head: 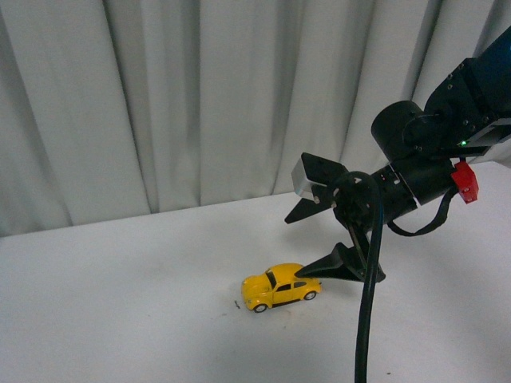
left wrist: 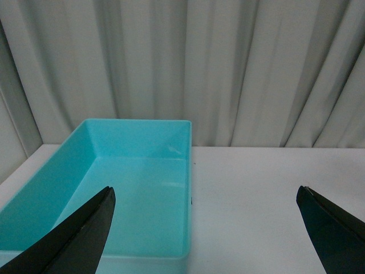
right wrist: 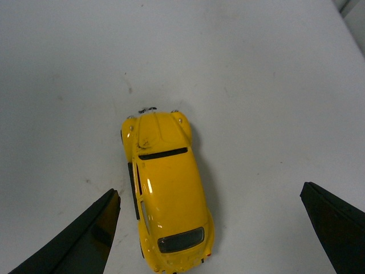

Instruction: Wind up and store yellow beetle toy

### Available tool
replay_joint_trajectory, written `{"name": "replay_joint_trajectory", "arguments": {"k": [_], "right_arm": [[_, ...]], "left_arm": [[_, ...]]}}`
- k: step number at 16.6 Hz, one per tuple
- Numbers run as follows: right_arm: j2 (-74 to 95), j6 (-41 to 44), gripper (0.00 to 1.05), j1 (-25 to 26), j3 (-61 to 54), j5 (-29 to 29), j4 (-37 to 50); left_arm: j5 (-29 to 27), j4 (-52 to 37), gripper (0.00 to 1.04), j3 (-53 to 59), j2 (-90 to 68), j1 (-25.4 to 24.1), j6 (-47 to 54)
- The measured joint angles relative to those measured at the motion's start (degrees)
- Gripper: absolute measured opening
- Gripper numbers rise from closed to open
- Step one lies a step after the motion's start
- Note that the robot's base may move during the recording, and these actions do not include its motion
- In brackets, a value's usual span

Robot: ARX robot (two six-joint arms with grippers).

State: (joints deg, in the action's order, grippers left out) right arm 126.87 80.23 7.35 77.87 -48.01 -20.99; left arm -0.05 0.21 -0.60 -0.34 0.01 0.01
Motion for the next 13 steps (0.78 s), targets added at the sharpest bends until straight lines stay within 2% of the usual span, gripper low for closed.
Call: {"name": "replay_joint_trajectory", "arguments": {"k": [7,13], "right_arm": [[5.9,8.0,0.98,-1.9,6.6,3.4,-7.8],[9.2,9.2,0.98,-4.4,9.4,4.5,-9.9]], "left_arm": [[0.0,0.0,0.98,0.0,0.0,0.0,0.0],[0.0,0.0,0.98,0.0,0.0,0.0,0.0]]}}
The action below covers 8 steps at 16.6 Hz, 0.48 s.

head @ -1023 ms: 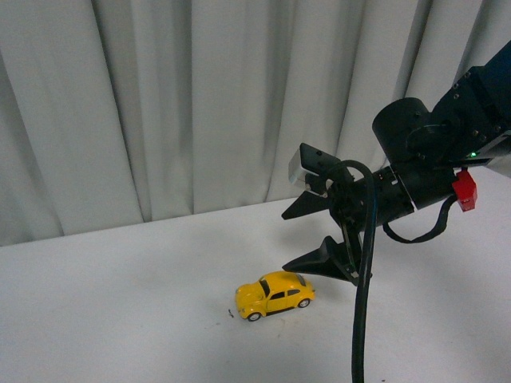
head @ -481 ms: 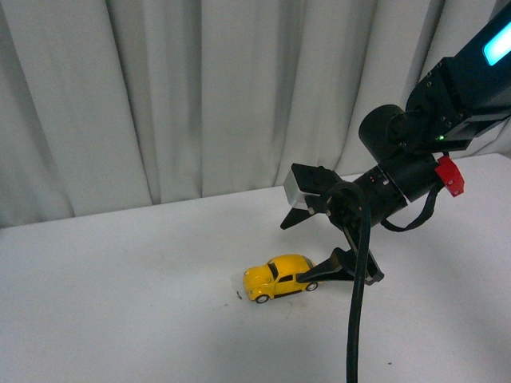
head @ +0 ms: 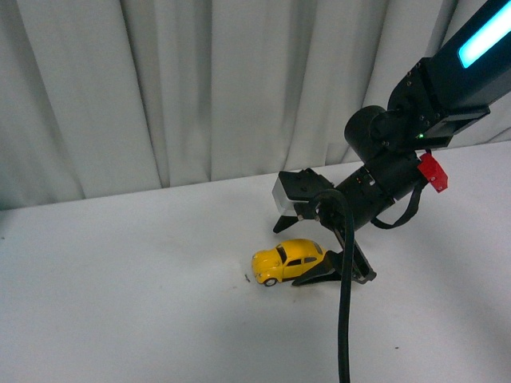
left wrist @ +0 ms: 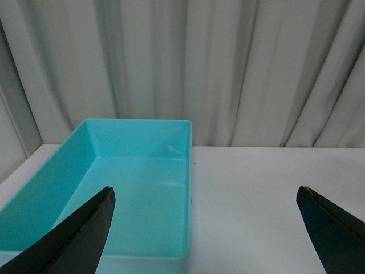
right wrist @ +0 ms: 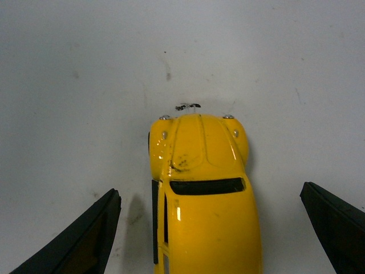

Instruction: Wind up and store yellow beetle toy

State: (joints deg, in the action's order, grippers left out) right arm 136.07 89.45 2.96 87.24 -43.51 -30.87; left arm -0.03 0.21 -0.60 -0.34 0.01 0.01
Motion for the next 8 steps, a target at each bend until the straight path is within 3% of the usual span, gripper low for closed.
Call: {"name": "replay_joint_trajectory", "arguments": {"k": [2,6,8], "right_arm": [[0.4,0.1,0.86,-0.4,0.2,0.3,-0.9],[0.7,0.2,0.46,-0.3,0.3,0.9,-2.1],[0.7,-0.3,0.42,-0.3,0.5,0.8,-2.5]], "left_arm": [[0.0,0.0,0.98,0.0,0.0,0.0,0.0],[0.0,0.0,0.98,0.0,0.0,0.0,0.0],[0.0,0.0,0.98,0.0,0.0,0.0,0.0]]}}
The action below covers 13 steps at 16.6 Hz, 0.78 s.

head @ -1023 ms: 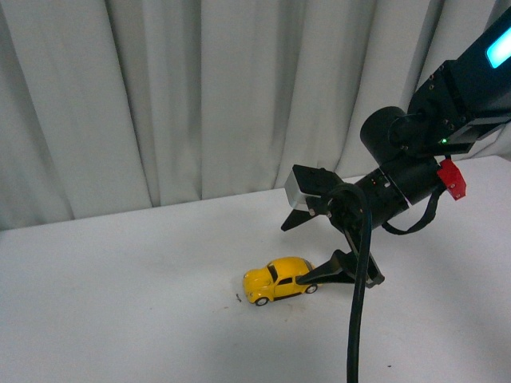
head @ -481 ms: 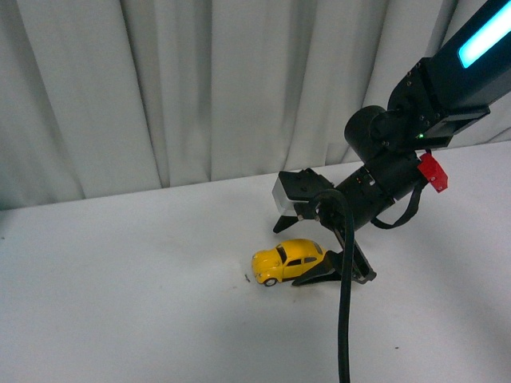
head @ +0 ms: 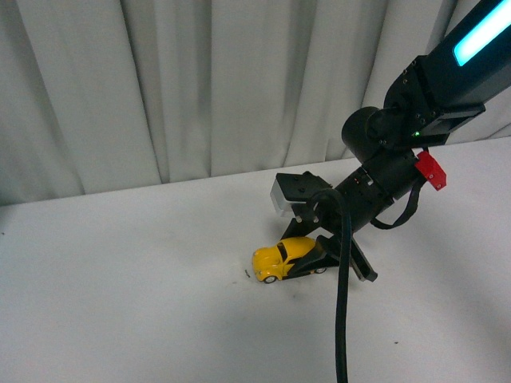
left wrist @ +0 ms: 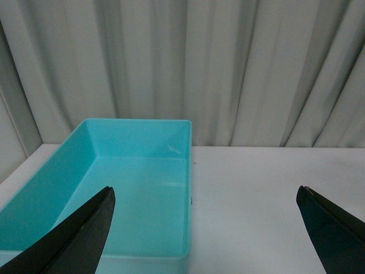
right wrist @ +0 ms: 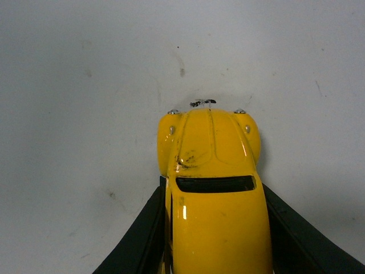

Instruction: Wind up and store yellow beetle toy

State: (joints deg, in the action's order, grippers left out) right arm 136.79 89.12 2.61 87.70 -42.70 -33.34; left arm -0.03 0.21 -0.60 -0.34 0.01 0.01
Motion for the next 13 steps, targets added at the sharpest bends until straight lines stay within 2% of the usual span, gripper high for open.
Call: {"name": "replay_joint_trajectory", "arguments": {"k": [8,13], "right_arm": [[0.0,-4.4,0.42,0.3,-1.0,-0.6,2.4],[-2.2,-4.1,0.42,3.5,-7.0,-2.1,5.2]], "left_arm": [[0.0,0.0,0.98,0.0,0.0,0.0,0.0],[0.0,0.0,0.98,0.0,0.0,0.0,0.0]]}}
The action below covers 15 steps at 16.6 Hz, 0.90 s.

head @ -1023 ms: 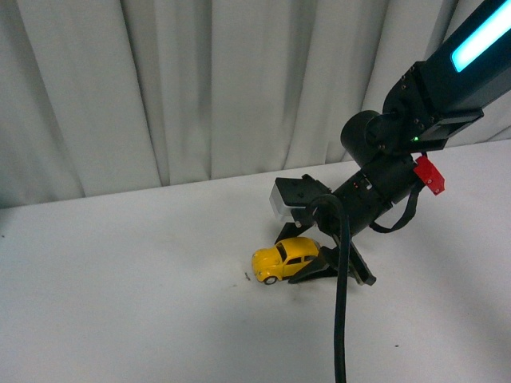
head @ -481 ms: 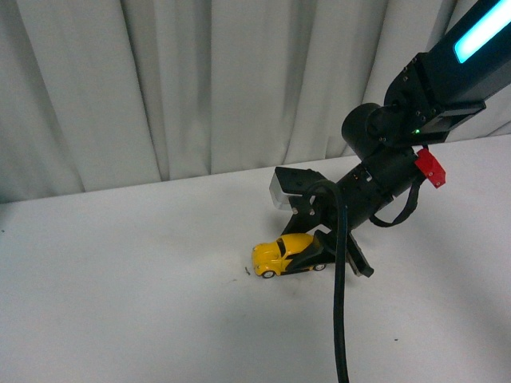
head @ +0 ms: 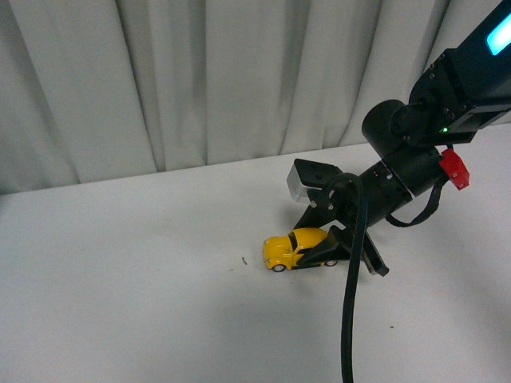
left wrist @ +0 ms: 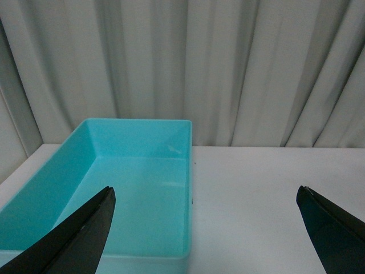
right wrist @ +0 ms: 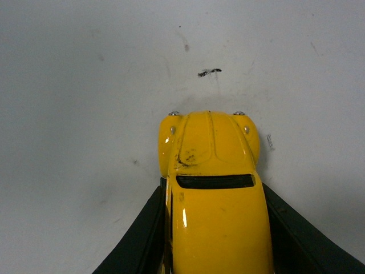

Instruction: Wind up and store yellow beetle toy

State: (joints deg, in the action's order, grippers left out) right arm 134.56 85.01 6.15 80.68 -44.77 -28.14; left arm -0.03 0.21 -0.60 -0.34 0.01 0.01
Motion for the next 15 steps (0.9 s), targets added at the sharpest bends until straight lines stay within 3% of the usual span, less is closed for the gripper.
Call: {"name": "replay_joint_trajectory", "arguments": {"k": [7,15], "right_arm": [[-3.6,1.9,0.42,4.3,-9.8,-2.3,4.5],[-6.8,12.3,0.42,15.7,-17.9,-2.1,4.3]], "left_arm": [[0.0,0.0,0.98,0.0,0.0,0.0,0.0],[0.0,0.0,0.98,0.0,0.0,0.0,0.0]]}}
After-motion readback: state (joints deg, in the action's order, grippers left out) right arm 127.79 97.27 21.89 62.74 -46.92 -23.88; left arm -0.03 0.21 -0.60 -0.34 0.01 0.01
